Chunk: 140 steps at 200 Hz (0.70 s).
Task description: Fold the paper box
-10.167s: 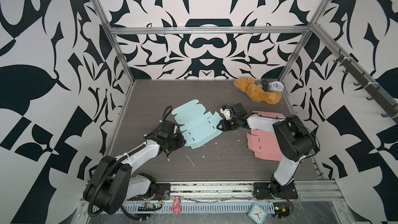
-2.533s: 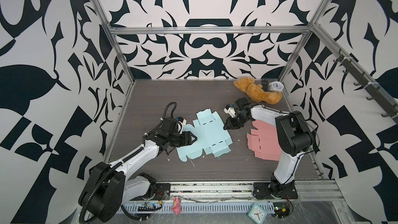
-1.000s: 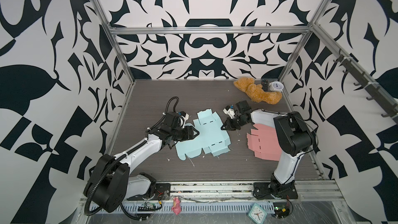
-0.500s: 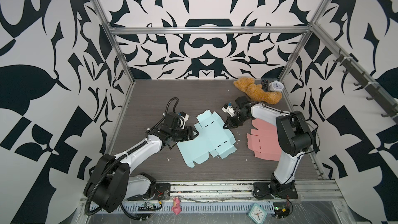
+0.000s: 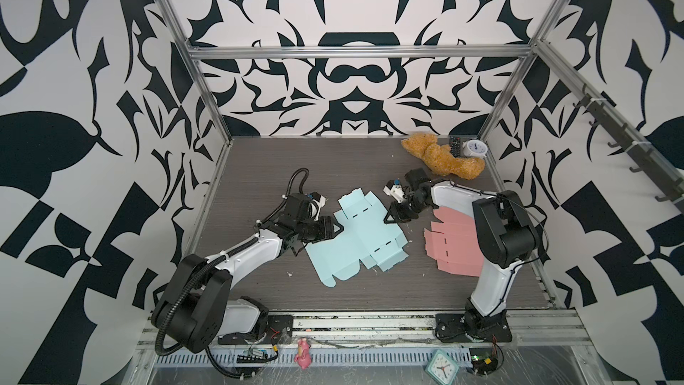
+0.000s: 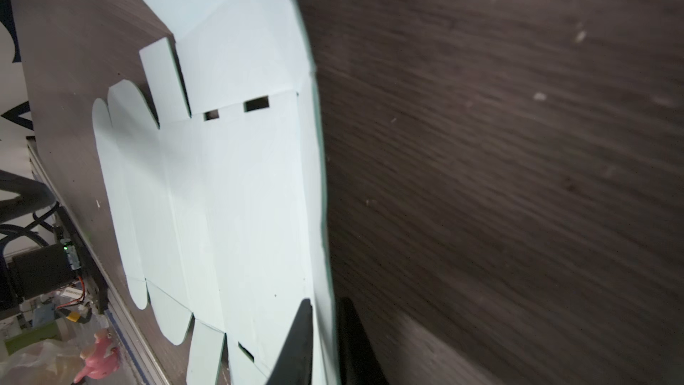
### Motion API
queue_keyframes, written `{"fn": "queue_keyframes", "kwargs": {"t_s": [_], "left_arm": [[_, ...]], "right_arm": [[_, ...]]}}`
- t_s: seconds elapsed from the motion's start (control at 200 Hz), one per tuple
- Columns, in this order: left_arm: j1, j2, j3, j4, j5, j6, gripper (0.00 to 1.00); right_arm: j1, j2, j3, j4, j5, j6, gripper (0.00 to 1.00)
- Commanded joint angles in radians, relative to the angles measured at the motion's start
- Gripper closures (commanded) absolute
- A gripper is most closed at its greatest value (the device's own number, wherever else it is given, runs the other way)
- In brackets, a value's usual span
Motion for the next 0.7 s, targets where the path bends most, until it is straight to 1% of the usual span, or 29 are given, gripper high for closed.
{"fn": "queue_keyframes", "kwargs": {"t_s": [0.0,0.165,0.25,0.35,0.52,0.695], "left_arm": [[0.004,0.046,0.050,0.044,0.013,-0.005,0.50],[0.004,0.149,0.158,0.042,0.031,0.005,0.67],[0.006,0.206,0.207,0.041,0.032,0.015,0.75],[0.009,0.265,0.256,0.057,0.021,0.012,0.82],[0.012,0.377,0.330,0.107,0.040,-0.015,0.91],[0.012,0.474,0.399,0.129,0.040,-0.023,0.96]], "right_arm": [[0.005,-0.040,-0.008,0.017,-0.018,0.008,0.90],[0.027,-0.072,0.001,-0.026,0.020,-0.010,0.97],[0.037,-0.093,-0.007,-0.029,0.035,-0.007,0.98],[0.065,-0.110,-0.010,-0.045,0.073,-0.012,0.99],[0.112,-0.141,-0.023,-0.029,0.085,-0.011,1.00],[0.137,-0.157,-0.029,-0.038,0.099,-0.012,0.99]]}}
